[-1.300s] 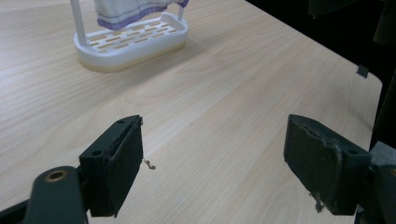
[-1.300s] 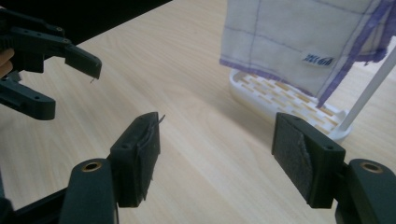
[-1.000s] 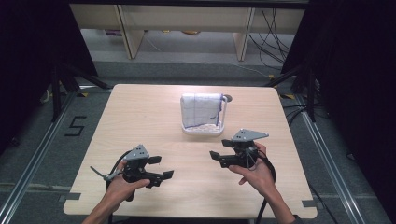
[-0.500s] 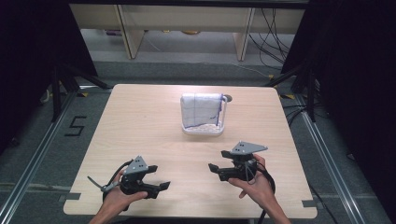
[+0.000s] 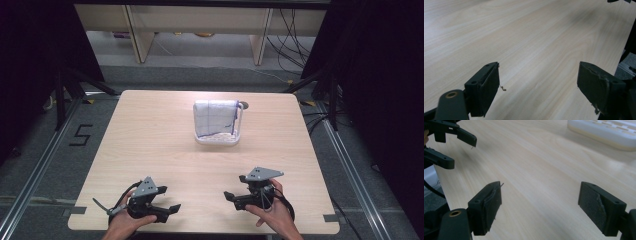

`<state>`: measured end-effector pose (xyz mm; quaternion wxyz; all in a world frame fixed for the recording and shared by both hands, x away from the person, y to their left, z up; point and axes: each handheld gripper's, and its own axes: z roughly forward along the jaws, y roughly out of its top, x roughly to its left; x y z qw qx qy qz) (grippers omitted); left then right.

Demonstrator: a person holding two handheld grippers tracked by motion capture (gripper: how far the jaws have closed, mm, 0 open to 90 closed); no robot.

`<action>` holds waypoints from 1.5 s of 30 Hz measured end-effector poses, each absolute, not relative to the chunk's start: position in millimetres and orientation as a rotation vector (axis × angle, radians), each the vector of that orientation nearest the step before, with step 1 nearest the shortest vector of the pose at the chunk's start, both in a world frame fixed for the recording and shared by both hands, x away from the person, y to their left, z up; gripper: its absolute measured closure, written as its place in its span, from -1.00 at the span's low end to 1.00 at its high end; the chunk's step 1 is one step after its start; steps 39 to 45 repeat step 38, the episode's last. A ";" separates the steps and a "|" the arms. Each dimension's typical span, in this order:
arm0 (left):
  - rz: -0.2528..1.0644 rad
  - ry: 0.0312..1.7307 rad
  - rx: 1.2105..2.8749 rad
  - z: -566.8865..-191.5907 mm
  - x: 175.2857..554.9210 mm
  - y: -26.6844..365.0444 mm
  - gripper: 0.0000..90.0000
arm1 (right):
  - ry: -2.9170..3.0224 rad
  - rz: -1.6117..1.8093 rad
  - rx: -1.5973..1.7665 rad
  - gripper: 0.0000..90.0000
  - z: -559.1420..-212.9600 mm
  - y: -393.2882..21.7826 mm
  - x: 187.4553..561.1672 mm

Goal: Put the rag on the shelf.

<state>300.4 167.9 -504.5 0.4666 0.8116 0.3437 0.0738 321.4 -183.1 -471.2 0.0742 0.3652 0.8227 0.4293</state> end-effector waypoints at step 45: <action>0.217 0.798 2.037 -507.5 283.7 165.2 -0.64 | 2.563 1.186 0.985 -0.63 -491.2 -198.1 297.0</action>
